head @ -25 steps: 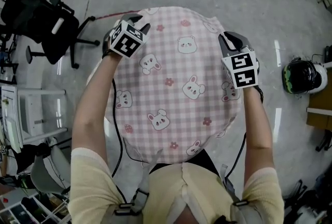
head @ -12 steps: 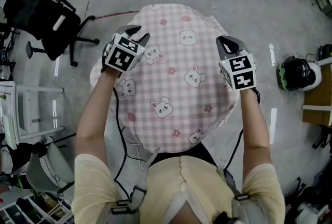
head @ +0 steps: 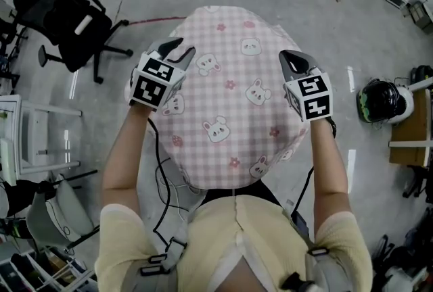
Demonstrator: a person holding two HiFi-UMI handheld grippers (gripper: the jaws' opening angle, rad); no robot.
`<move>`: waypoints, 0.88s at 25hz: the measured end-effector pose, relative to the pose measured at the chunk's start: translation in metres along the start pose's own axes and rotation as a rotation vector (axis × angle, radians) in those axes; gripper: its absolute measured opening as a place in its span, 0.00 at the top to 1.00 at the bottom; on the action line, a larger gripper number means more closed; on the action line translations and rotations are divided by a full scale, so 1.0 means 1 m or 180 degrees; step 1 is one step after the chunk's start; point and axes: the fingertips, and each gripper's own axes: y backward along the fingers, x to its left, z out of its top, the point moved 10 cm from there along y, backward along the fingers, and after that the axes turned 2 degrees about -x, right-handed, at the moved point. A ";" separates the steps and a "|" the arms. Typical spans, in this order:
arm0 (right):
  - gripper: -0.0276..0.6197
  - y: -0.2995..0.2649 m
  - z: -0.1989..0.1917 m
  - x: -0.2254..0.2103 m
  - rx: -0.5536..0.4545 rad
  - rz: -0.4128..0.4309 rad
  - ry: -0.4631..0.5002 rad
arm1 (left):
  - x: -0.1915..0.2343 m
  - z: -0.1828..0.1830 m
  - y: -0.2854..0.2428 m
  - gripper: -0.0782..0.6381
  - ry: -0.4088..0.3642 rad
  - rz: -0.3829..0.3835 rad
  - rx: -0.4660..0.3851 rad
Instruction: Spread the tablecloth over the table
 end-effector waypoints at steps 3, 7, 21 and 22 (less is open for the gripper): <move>0.95 0.008 0.005 0.011 -0.0034 0.0006 -0.0002 | -0.007 -0.002 0.014 0.69 0.0057 0.0003 -0.0096; 0.95 0.019 0.010 0.027 -0.0081 0.0002 -0.0040 | -0.011 -0.005 0.035 0.69 0.0187 0.0085 -0.0235; 0.95 0.064 0.009 0.068 -0.0191 -0.0074 -0.0207 | -0.047 -0.026 0.087 0.83 0.0620 0.0170 -0.0581; 0.95 0.067 0.008 0.071 -0.0213 -0.0083 -0.0236 | -0.049 -0.027 0.090 0.84 0.0668 0.0167 -0.0601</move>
